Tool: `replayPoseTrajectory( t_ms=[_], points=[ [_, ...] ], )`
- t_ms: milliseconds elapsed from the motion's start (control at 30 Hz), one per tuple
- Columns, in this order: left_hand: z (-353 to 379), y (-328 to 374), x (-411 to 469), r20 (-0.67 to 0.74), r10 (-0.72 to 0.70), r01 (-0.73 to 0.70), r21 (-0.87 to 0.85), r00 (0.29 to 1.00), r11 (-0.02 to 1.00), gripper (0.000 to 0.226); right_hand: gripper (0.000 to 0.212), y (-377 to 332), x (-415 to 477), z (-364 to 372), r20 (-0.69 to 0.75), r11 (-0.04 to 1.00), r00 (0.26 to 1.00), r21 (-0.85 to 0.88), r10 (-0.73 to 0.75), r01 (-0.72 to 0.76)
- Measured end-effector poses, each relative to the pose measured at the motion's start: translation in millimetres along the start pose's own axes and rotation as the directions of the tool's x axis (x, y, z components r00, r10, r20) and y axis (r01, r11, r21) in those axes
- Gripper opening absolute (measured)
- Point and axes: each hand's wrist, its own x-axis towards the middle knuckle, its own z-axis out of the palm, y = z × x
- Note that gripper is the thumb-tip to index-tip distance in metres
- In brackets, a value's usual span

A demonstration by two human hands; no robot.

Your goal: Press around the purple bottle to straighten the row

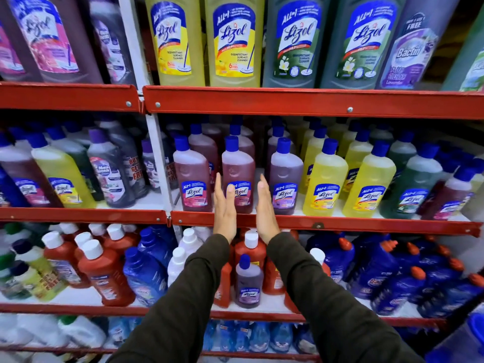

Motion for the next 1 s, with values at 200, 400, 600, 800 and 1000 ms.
replayPoseTrajectory(
  t_ms=[200,400,600,800,1000],
  points=[
    [-14,0,8,0.151,-0.041,0.048,-0.044,0.988,0.998,0.095,0.071,4,5,2,0.080,0.997,0.996,0.055,0.049,-0.054],
    [-21,2,10,0.198,-0.035,0.029,0.030,0.980,0.999,0.101,0.092,3,1,5,0.033,0.998,0.999,0.061,0.021,-0.023],
    [-19,12,4,0.204,-0.004,-0.010,0.066,0.979,0.998,0.079,0.086,-2,-1,7,0.013,0.998,0.999,0.048,0.033,-0.033],
    [-19,13,4,0.181,-0.016,0.005,0.062,0.983,0.998,0.097,0.088,1,1,5,0.055,0.998,0.998,-0.040,0.044,-0.042],
    [-20,8,7,0.189,-0.038,0.024,0.074,0.981,0.997,0.111,0.094,-2,0,3,0.086,0.995,0.995,-0.085,0.059,-0.052]
  ],
)
